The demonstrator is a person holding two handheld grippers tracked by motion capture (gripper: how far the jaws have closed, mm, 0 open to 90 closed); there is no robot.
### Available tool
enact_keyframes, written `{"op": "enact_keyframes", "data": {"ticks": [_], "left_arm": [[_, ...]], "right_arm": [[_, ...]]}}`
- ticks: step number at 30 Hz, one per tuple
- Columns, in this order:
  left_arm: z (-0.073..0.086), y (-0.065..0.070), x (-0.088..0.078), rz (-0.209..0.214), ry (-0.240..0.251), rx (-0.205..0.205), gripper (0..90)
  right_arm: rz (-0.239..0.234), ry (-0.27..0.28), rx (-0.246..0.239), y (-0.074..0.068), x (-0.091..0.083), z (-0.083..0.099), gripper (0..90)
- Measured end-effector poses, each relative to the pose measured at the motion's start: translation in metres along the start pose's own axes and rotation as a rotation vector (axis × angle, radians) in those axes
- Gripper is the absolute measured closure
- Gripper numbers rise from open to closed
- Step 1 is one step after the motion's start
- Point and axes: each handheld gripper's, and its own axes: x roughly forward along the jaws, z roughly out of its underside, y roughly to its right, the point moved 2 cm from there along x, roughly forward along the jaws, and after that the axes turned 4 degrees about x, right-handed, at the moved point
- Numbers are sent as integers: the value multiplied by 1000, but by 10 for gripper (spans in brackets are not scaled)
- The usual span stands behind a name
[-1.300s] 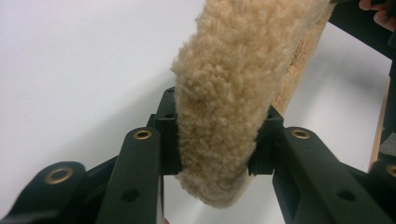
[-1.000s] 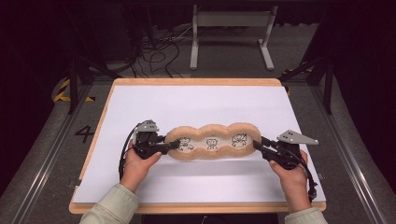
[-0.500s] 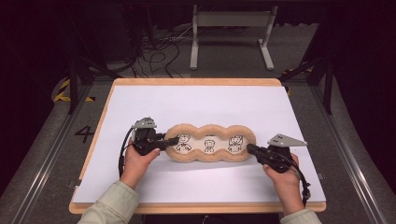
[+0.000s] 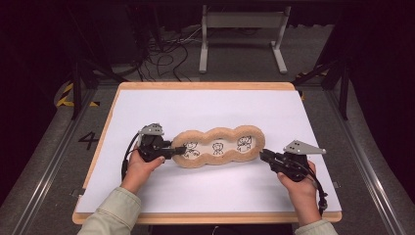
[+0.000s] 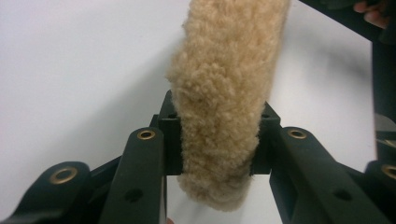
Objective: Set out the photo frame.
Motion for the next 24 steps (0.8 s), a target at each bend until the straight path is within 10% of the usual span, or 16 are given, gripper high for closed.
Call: {"op": "enact_keyframes", "data": {"ticks": [13,24], "left_arm": [[1,7,-2,150,-47,57,679],[6,5,-1,190,-65,28,675]], "right_arm": [[45,-17,37,22,7,0,514],[-24,-89,27,21,18,4,658]]}}
